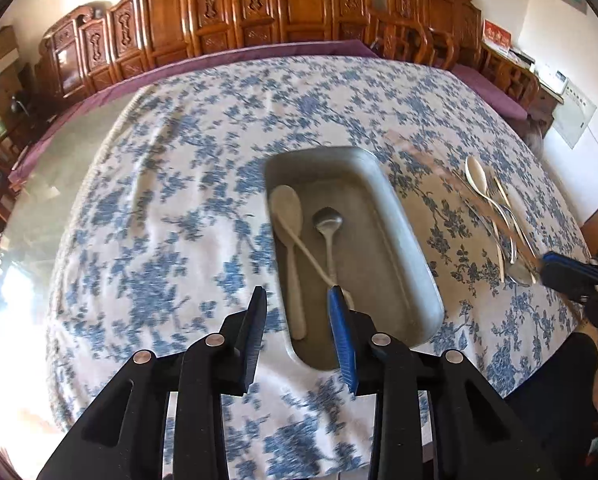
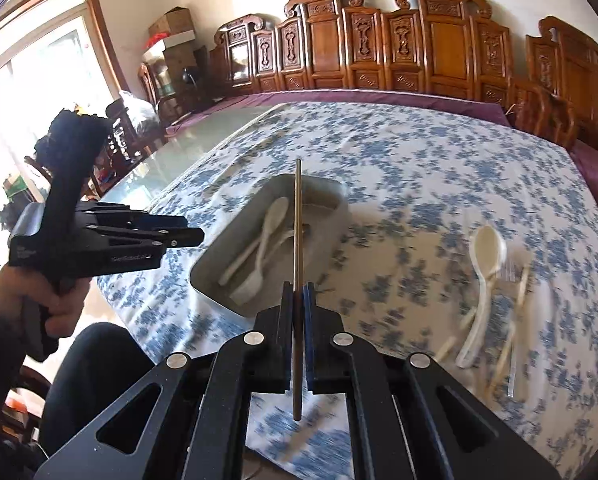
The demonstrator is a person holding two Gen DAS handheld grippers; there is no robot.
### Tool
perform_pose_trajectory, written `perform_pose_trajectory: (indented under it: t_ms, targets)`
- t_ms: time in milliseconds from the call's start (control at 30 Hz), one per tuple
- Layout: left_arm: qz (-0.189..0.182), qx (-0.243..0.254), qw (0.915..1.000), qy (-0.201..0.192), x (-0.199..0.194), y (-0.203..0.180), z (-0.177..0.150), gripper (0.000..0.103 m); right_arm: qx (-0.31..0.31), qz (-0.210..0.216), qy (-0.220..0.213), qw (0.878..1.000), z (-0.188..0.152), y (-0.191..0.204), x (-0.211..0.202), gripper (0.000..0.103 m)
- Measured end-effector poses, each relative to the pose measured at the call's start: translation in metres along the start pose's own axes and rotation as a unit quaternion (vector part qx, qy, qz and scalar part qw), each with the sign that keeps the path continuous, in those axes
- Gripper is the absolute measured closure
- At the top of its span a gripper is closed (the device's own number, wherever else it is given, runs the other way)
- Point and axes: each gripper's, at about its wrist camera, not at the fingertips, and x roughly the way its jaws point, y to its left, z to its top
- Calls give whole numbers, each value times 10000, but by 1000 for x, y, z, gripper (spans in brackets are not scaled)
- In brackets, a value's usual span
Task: Organize utensils
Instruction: 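Lower the wooden chopstick into the grey tray and open the right tool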
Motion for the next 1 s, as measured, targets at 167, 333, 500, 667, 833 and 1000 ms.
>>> perform_pose_trajectory:
  t_ms: [167,333,500,667,833,1000]
  targets:
    - [55,-63,9999,-118,-18,20,-5,72,116,-7,242,9996,9,16,34,97]
    - [80,-147,9996,-247,-34,41,-11,70,479,83,470,9977,17,18,66,97]
    - [89,-278,9990,-335,-45,57,-18,69,693,35,612,9957,25,20,90,97]
    - [128,-381,9985,-381,-54,71,-25,69,869,-227,682,9936,30,21,106,97]
    - [149,-425,9982,-405,-61,79,-28,68,982,-327,720,9920,30,20,120,97]
    - [315,-346,9971,-599,-63,78,-25,65,698,-270,671,9949,34,22,128,95]
